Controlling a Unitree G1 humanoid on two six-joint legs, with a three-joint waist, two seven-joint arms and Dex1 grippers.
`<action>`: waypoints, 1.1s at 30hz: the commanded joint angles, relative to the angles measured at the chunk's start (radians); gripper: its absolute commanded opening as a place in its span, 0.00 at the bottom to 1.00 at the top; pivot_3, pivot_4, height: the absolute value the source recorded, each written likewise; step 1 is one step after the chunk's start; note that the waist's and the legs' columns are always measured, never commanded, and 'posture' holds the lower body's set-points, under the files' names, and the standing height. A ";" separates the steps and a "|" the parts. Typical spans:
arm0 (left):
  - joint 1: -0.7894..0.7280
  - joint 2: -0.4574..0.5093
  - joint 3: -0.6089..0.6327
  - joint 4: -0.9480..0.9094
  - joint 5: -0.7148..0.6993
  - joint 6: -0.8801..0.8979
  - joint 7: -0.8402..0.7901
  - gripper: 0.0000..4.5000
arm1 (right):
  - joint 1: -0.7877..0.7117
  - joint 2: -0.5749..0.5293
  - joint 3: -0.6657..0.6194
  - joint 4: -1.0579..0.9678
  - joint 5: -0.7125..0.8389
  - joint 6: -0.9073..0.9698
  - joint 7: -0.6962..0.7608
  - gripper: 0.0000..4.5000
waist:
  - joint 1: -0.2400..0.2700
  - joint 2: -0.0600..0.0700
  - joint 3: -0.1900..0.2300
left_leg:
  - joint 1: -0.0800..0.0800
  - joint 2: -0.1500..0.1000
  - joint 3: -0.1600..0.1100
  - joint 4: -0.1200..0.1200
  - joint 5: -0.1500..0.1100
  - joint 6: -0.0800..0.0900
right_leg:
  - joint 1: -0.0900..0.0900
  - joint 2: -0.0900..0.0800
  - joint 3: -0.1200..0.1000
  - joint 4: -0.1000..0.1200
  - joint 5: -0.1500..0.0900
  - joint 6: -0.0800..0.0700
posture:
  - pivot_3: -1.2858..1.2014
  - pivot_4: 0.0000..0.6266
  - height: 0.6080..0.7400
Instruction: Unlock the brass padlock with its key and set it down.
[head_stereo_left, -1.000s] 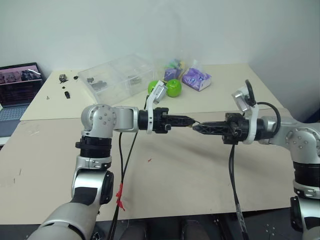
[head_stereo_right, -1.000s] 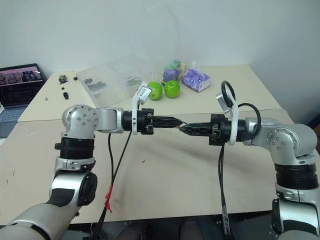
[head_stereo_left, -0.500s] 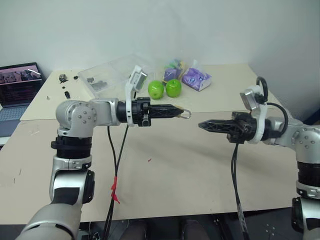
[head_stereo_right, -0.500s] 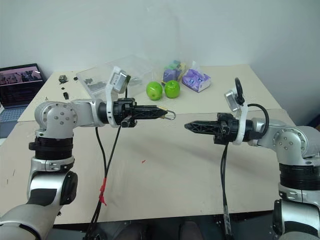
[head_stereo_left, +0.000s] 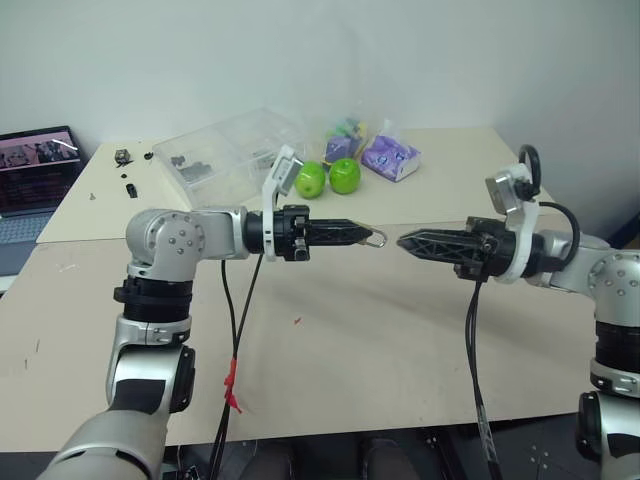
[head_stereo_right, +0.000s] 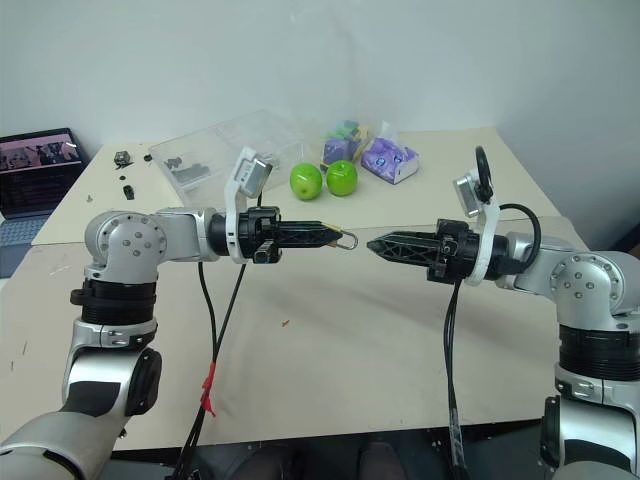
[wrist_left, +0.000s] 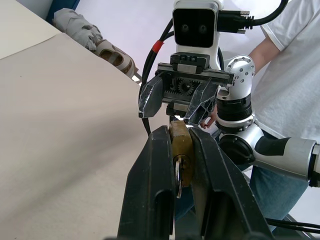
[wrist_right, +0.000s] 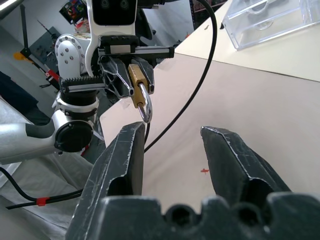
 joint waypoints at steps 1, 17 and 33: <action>-0.015 -0.006 0.003 -0.011 -0.007 -0.004 0.002 0.02 | -0.037 0.007 -0.019 -0.029 0.026 0.000 -0.011 0.52 | 0.000 0.000 0.000 | 0.000 0.000 0.000 0.000 0.000 0.000 | 0.000 0.000 0.000 0.000 0.000 0.000 | 0.52 0.24 1.00; -0.024 -0.012 -0.003 -0.011 -0.006 -0.011 0.000 0.02 | -0.051 0.041 -0.012 -0.041 0.037 0.016 -0.030 0.52 | 0.000 0.000 0.000 | 0.000 0.000 0.000 0.000 0.000 0.000 | 0.000 0.000 0.000 0.000 0.000 0.000 | 0.52 0.24 1.00; -0.035 -0.014 -0.006 0.002 0.001 -0.017 0.001 0.02 | -0.025 0.078 -0.010 -0.078 0.070 0.043 -0.059 0.52 | 0.000 0.000 0.000 | 0.000 0.000 0.000 0.000 0.000 0.000 | 0.000 0.000 0.000 0.000 0.000 0.000 | 0.52 0.24 1.00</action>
